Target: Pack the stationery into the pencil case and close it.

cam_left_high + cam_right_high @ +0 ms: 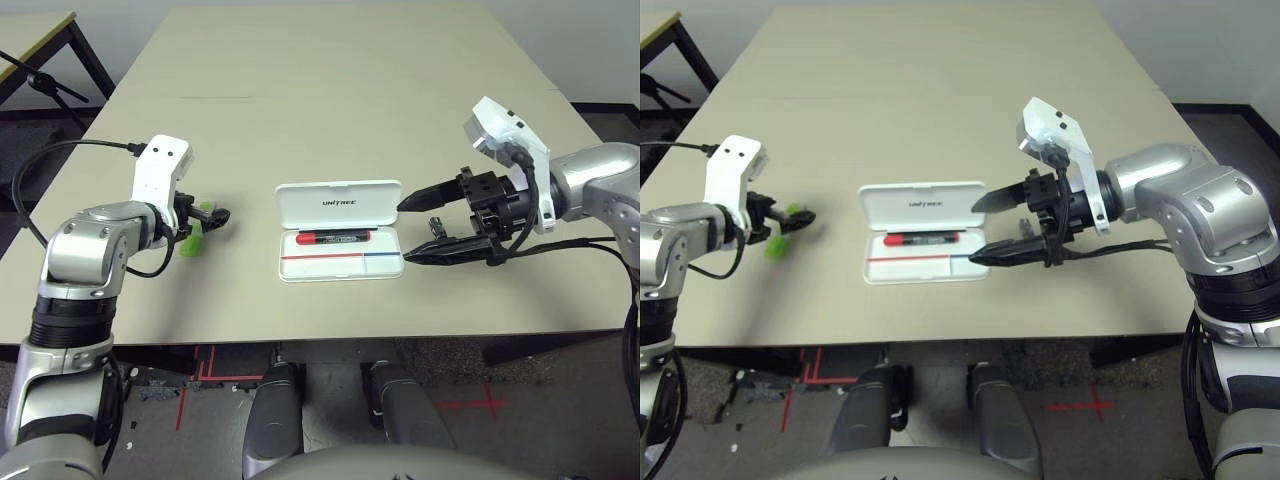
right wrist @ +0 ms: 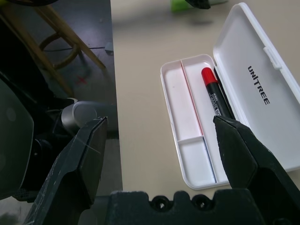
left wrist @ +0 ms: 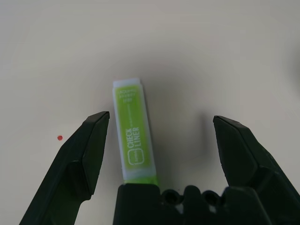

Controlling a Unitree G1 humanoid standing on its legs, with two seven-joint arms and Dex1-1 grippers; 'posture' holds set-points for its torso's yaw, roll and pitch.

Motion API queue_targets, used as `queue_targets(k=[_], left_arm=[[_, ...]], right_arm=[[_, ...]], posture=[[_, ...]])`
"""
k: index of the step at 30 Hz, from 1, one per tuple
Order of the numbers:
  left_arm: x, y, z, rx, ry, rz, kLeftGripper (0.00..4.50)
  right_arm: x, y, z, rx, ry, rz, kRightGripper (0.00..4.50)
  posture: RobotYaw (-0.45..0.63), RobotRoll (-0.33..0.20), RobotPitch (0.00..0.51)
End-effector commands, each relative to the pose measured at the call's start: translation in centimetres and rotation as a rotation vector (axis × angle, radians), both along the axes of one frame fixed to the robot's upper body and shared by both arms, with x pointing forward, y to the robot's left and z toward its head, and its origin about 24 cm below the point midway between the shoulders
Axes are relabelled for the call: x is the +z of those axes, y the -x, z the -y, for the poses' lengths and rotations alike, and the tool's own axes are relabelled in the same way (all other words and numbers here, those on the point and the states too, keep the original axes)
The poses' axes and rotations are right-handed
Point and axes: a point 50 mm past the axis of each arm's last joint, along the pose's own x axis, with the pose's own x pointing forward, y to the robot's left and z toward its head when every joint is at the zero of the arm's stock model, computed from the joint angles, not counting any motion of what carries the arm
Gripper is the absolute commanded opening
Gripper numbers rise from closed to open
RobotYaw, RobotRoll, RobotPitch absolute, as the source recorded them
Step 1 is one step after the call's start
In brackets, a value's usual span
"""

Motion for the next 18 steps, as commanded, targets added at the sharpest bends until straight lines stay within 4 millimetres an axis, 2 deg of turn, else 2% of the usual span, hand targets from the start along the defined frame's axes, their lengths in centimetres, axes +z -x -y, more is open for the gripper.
queue_targets(k=[1,11,14,18], left_arm=[[-0.7,-0.2,-0.6,0.061,-0.001,-0.015,4.5],[-2.6,-0.5,-1.6,0.143,-0.015,-0.058,4.5],[-2.6,-0.4,-1.6,0.134,-0.014,-0.068,3.84],[-2.6,-0.3,-1.5,0.12,-0.02,-0.073,2.35]], right_arm=[[-0.2,0.4,-0.3,0.02,0.008,-0.003,4.47],[-0.4,0.4,-0.4,0.018,0.011,0.003,4.47],[-0.4,0.3,-0.5,0.019,0.009,0.006,4.5],[-0.6,0.2,-0.5,0.016,0.009,0.009,4.5]], posture=[[0.01,0.0,0.149],[0.0,0.0,0.143],[0.0,0.0,0.14],[0.0,0.0,0.139]])
